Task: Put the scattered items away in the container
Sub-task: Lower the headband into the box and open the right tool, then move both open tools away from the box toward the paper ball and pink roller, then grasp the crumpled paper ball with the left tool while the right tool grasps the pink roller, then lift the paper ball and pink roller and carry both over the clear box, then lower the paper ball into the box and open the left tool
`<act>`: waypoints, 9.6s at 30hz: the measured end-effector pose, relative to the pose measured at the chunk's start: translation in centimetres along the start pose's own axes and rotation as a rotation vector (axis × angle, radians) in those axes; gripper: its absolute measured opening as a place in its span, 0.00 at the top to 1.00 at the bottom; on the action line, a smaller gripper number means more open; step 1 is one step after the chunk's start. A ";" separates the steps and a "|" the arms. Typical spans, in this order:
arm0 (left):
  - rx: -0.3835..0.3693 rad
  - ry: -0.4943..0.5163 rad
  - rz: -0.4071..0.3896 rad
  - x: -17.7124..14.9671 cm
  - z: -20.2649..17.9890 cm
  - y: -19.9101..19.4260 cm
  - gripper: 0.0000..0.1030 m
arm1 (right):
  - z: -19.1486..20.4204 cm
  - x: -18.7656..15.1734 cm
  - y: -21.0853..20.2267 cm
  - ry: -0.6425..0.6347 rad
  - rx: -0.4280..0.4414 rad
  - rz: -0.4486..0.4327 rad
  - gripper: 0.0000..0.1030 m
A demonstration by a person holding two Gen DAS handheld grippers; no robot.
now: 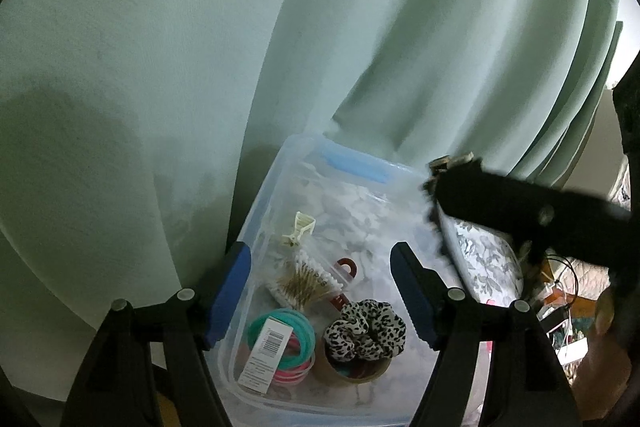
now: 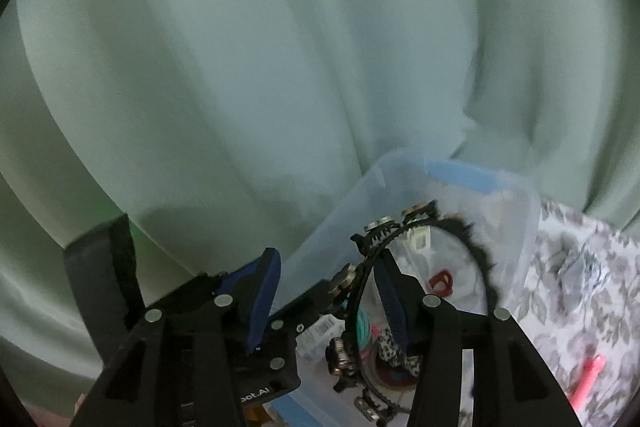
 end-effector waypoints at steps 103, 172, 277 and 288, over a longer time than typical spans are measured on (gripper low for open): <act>-0.128 0.344 0.440 -12.8 -19.4 14.9 0.29 | -30.7 -24.8 -12.7 0.770 -0.331 0.041 0.46; -0.182 0.324 0.289 -9.1 -23.4 15.0 0.43 | -29.0 -21.4 -14.5 0.731 -0.421 -0.045 0.73; -0.101 0.020 0.107 -1.3 3.5 3.3 0.39 | -6.0 -6.6 2.6 0.194 -0.223 0.165 0.71; -0.096 0.025 0.100 -1.2 3.1 3.8 0.39 | -5.8 -6.4 2.4 0.183 -0.223 0.162 0.71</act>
Point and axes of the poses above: each gripper's, at about its wrist camera, not at the fingertips, and y roughly the way its jaws point, z to its left, x to its top, the point moved 7 cm from there along y, roughly the way its jaws point, and after that the axes turned 1 degree about -x, right-handed, at the moved point
